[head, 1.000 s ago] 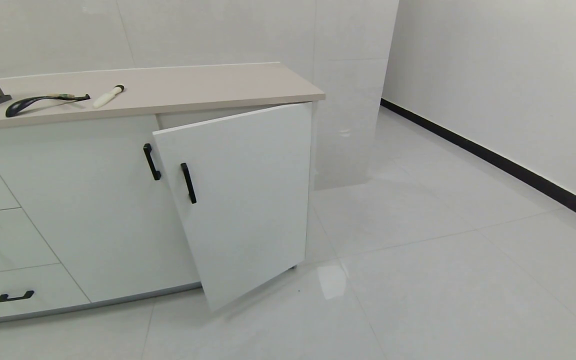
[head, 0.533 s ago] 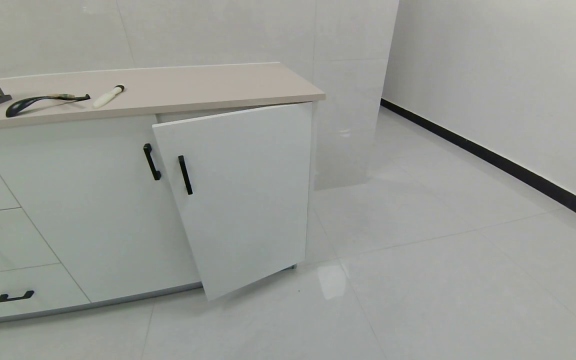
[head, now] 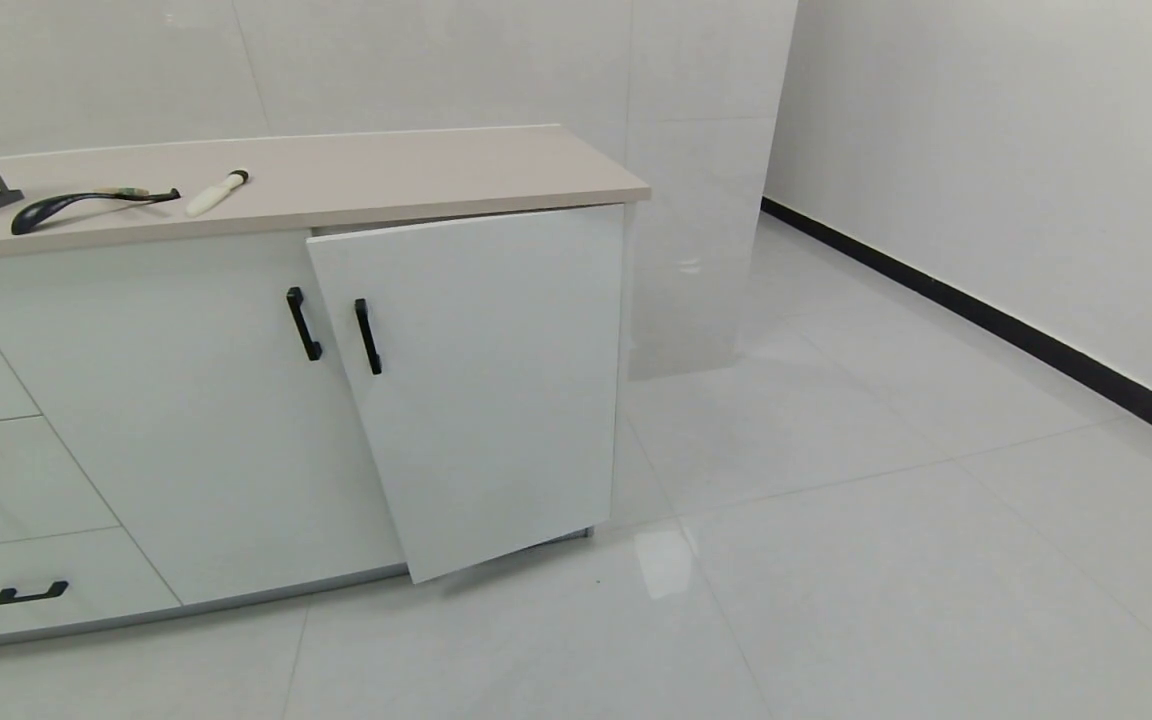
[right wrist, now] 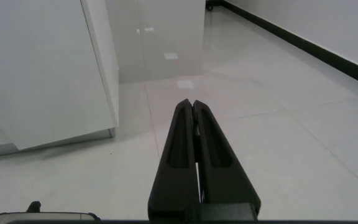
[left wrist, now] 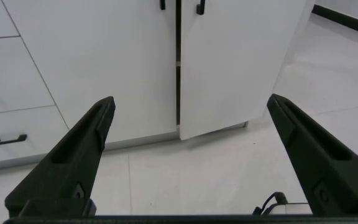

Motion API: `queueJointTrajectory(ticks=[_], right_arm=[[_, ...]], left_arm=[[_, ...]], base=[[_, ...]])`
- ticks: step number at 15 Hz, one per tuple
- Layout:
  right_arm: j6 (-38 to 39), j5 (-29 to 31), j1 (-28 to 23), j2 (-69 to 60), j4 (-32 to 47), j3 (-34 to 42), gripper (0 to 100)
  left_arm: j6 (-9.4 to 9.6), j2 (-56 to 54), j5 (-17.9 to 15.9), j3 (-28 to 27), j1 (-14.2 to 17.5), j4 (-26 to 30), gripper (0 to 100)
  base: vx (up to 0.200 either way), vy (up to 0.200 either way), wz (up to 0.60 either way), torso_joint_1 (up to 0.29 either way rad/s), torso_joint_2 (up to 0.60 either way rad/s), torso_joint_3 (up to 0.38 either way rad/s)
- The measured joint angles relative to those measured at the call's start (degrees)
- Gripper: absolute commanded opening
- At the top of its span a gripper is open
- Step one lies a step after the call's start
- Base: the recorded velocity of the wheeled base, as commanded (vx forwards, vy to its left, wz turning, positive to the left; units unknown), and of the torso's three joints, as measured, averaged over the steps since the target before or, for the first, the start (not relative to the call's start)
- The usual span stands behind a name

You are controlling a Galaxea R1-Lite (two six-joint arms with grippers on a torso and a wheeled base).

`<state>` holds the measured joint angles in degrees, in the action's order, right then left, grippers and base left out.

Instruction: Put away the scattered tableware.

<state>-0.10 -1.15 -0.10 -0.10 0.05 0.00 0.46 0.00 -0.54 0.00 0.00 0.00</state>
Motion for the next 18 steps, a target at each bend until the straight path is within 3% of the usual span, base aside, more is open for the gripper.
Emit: queueJointTrajectory(ticks=[6, 13, 18], right_arm=[[0.0, 0.0, 0.0, 0.0, 0.0, 0.0, 0], [0.1, 0.0, 0.0, 0.0, 0.0, 0.0, 0], [0.1, 0.0, 0.0, 0.1, 0.1, 0.0, 0]], left_arm=[[-0.13, 0.0, 0.0, 0.0, 0.0, 0.0, 100], [-0.13, 0.0, -0.1, 0.0, 0.1, 0.0, 100], [-0.15, 0.0, -0.1, 0.0, 0.1, 0.1, 100]], base=[[0.000, 0.000, 0.60, 0.004, 0.00, 0.004], [0.000, 0.171, 0.00, 0.001, 0.00, 0.001], [0.200, 0.160, 0.00, 0.002, 0.00, 0.002]])
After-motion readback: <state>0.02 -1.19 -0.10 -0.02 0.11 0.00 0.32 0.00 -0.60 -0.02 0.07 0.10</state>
